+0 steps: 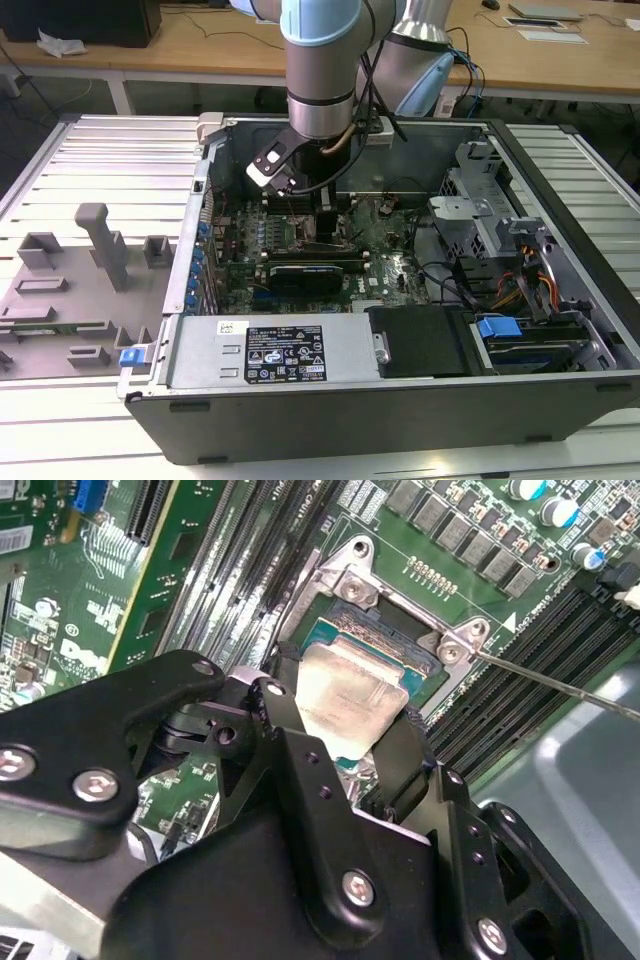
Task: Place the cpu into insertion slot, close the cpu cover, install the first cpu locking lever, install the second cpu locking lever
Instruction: 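Place the cpu into insertion slot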
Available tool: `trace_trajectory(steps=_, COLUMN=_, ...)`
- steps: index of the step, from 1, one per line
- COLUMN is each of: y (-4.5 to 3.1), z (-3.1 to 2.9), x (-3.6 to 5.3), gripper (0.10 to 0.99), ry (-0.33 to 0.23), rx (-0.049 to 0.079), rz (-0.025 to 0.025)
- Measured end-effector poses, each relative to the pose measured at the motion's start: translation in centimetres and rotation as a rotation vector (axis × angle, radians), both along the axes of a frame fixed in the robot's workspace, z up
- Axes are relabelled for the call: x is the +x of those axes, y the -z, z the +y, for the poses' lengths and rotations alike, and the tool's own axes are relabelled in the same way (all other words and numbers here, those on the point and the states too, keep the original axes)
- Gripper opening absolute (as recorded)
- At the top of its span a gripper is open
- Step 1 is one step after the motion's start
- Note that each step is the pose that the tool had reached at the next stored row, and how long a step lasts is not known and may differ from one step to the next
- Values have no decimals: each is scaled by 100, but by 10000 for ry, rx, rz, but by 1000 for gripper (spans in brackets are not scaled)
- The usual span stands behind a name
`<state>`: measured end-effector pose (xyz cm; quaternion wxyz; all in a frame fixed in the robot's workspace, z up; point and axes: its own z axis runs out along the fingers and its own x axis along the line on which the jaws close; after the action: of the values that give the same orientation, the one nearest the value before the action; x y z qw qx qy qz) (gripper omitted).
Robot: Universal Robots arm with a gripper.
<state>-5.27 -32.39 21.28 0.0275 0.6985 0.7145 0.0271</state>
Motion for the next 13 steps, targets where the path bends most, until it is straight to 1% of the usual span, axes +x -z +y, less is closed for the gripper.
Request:
trace_trajectory(steps=3, y=18, z=24, x=-2, gripper=541, ry=25, rx=2, rz=-1)
trace_trajectory(steps=7, y=67, z=44, x=-15, gripper=541, ry=219, rx=2, rz=-1)
trace_trajectory(steps=11, y=114, z=52, x=-17, gripper=541, ry=381, rx=1, rz=0)
trace_trajectory(steps=13, y=117, z=53, x=-17, gripper=541, ry=400, rx=-2, rz=1)
